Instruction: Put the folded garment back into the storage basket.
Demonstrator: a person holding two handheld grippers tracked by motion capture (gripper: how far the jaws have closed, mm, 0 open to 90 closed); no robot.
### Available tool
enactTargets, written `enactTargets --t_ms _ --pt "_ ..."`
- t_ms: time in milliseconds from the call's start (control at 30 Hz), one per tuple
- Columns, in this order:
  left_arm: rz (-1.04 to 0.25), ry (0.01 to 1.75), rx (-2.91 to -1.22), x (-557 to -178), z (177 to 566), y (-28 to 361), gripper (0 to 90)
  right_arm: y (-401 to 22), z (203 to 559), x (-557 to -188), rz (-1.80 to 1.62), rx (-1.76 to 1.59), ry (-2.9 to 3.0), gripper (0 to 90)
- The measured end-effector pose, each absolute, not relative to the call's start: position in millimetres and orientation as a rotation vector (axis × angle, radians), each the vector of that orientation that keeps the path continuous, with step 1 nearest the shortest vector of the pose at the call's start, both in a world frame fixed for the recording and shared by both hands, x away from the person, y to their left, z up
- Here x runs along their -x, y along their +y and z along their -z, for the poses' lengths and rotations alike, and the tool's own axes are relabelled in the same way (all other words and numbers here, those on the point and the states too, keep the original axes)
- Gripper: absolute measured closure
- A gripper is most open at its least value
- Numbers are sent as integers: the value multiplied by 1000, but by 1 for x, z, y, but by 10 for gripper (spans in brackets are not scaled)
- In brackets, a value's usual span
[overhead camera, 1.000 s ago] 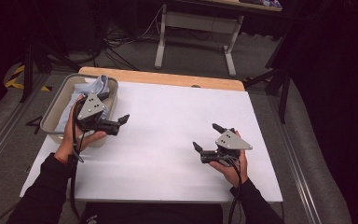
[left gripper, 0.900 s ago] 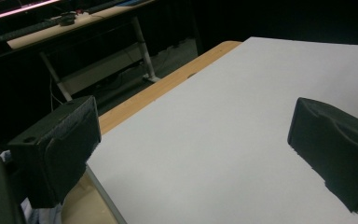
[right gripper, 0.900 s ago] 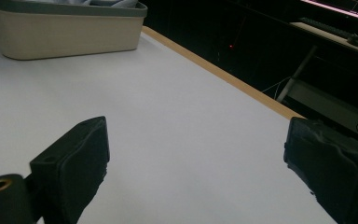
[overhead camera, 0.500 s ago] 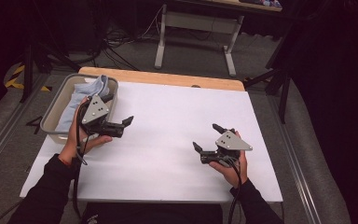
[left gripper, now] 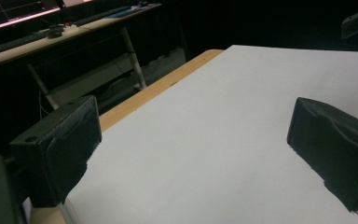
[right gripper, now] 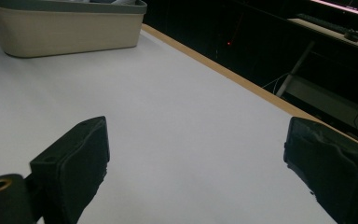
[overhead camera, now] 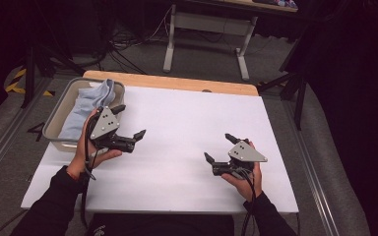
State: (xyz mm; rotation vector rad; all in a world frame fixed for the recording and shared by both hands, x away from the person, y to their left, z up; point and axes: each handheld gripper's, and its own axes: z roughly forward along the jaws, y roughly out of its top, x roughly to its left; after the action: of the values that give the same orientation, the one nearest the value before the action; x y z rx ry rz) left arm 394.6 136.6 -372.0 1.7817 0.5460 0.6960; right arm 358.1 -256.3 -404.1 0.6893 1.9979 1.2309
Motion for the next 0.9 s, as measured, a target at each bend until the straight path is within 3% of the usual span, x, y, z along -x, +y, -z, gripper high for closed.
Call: enactTargets --t_ms 900 --pt "-689 495 -1822 -372 380 136 33 -253 408 -345 -1223 -647 2013 78"
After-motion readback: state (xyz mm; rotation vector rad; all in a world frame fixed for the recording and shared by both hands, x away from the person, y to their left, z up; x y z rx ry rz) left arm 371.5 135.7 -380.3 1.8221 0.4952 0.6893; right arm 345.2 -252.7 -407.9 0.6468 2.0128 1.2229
